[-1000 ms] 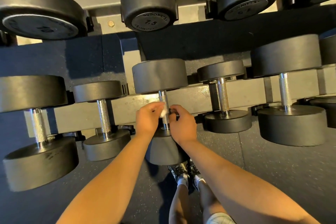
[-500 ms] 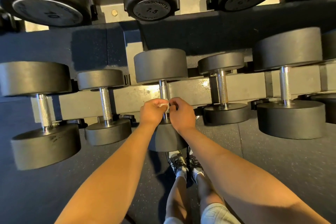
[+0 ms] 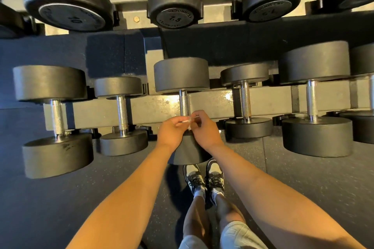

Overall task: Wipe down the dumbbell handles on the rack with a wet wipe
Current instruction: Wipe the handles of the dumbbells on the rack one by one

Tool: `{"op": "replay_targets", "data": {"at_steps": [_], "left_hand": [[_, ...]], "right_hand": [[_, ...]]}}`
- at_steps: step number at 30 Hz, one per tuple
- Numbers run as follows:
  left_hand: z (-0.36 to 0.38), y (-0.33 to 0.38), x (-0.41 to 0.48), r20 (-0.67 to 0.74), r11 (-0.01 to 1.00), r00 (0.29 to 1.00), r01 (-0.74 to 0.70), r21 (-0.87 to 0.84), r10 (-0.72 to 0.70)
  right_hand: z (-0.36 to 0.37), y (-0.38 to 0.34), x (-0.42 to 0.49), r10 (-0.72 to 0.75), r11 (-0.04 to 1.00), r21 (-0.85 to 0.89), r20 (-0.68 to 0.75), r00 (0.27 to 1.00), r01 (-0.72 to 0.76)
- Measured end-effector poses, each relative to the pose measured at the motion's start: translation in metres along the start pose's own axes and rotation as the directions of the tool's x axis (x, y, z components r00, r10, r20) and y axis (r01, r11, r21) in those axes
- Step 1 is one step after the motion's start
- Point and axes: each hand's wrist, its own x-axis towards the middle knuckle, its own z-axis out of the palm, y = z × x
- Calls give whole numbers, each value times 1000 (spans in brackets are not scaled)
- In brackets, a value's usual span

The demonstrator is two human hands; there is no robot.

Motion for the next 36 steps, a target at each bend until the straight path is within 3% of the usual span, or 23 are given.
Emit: {"op": "replay_targets", "data": {"at_steps": [5,7,10,13,18,21,24,27,29,31,33,36], "left_hand": [[5,4,11,9,993,997,-75,93,74],[8,-5,11,-70,984,989,-118,137,128],[14,-6,2,-199,930,963,-100,355,179],[16,-5,5,-230,890,961,-31,456,151],[15,-7,3,-234,897,959,-45,439,163],[15,-9,4,-246,913,951,-76,401,187],[15,-10,4,-253,912,949,-76,404,191],[14,-8,5,-224,905,962,-49,423,156],[11,-5,5,-175,936,982,-10,352,77],[9,3,2,-111,993,994,-10,117,23],[8,18,-10,-68,997,996,-57,-59,53],[5,49,-34,-29,984,993,-114,-138,111]], "right_hand": [[0,-9,17,37,992,127,-66,997,-29],[1,-11,30,7,994,107,-173,985,12],[7,-18,54,-98,993,34,-308,946,114],[17,-21,72,-158,988,-44,-249,956,151],[18,-10,60,-97,990,-115,-152,984,80],[17,0,42,1,990,-140,-51,999,-8],[15,2,40,148,981,-121,-35,988,-151],[13,-1,37,193,976,-100,-16,981,-193],[11,-7,27,203,979,11,-45,978,-203],[5,-18,14,214,967,163,-98,972,-197],[-8,-35,-1,219,949,259,-125,968,-181],[-35,-66,-24,183,949,280,-124,975,-142]]}}
